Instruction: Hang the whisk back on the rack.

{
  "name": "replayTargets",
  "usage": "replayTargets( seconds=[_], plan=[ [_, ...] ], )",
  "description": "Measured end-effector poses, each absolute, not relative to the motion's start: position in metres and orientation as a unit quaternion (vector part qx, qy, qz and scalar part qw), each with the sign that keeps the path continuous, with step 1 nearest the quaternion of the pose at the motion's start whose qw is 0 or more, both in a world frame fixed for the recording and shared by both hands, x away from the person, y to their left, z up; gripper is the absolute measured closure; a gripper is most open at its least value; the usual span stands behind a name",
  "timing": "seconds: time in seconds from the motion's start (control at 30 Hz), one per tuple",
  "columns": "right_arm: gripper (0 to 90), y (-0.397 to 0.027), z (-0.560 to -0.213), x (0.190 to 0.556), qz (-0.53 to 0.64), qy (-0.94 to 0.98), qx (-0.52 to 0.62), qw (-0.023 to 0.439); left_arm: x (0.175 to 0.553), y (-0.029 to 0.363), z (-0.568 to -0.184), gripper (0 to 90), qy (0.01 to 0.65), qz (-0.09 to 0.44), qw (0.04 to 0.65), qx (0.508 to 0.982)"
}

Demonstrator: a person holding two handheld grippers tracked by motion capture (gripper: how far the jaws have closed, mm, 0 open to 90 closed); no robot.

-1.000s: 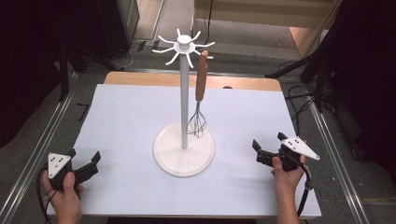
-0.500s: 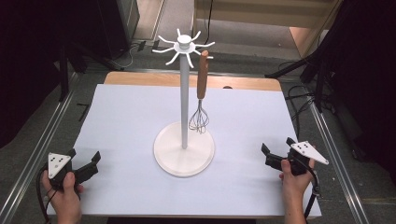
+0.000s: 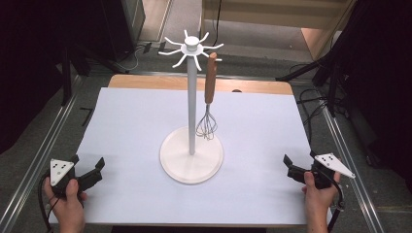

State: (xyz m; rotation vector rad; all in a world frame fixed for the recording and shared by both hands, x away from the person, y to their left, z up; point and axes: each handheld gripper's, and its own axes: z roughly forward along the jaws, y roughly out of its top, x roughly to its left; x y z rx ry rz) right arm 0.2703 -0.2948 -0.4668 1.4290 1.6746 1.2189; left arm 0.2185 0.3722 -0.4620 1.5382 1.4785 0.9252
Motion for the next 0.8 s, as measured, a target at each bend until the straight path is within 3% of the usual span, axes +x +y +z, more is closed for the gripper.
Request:
replayTargets(
  seconds=[0.8],
  plan=[
    [0.0,-0.331,-0.484,0.237,0.454,0.618,0.563,0.309,0.219,0.373,-0.462,14.8,0.588,0.362,0.399,0.604]
  ],
)
